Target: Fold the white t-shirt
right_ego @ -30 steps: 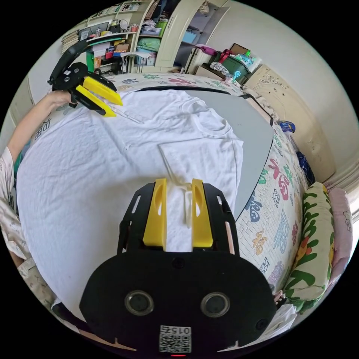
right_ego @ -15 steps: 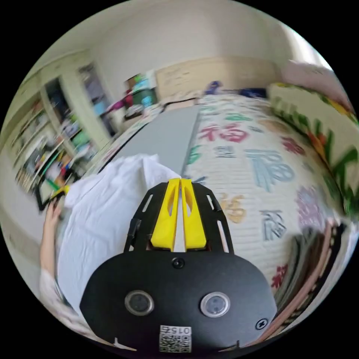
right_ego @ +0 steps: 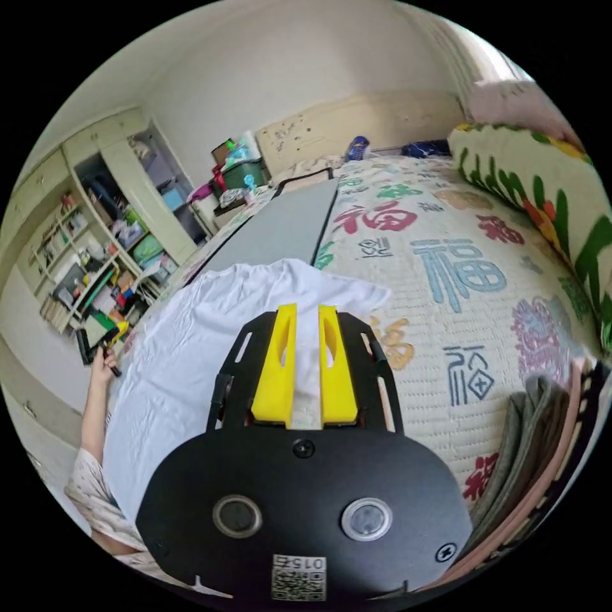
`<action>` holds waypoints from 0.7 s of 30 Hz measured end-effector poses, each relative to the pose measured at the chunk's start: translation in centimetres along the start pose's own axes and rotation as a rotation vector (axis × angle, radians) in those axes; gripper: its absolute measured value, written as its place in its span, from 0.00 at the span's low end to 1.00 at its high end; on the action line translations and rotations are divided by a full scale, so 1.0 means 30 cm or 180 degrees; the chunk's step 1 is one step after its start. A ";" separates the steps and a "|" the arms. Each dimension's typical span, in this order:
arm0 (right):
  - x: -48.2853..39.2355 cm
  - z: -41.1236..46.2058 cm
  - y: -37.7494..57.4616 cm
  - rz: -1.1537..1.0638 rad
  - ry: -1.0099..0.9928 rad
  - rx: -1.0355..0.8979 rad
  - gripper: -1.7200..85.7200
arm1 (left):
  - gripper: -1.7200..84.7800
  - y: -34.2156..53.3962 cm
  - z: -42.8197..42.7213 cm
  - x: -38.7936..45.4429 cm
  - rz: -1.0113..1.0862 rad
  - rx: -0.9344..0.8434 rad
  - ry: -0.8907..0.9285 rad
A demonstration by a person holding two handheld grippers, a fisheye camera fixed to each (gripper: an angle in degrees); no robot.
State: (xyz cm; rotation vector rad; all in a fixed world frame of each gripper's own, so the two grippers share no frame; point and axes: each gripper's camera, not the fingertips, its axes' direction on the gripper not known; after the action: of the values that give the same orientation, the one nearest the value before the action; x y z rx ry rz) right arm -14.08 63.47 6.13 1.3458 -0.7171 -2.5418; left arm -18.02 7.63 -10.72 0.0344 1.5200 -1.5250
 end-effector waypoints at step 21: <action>-0.589 0.880 -0.278 -0.0798 0.1044 -0.0882 0.01 | 0.02 -0.267 0.609 0.520 0.0925 -0.0606 -0.0866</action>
State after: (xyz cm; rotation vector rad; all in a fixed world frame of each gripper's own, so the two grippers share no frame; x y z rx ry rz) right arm -24.88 85.99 27.46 1.7778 -0.1374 -2.3867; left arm -21.03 -17.51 -9.93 -0.0586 1.3681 -1.1032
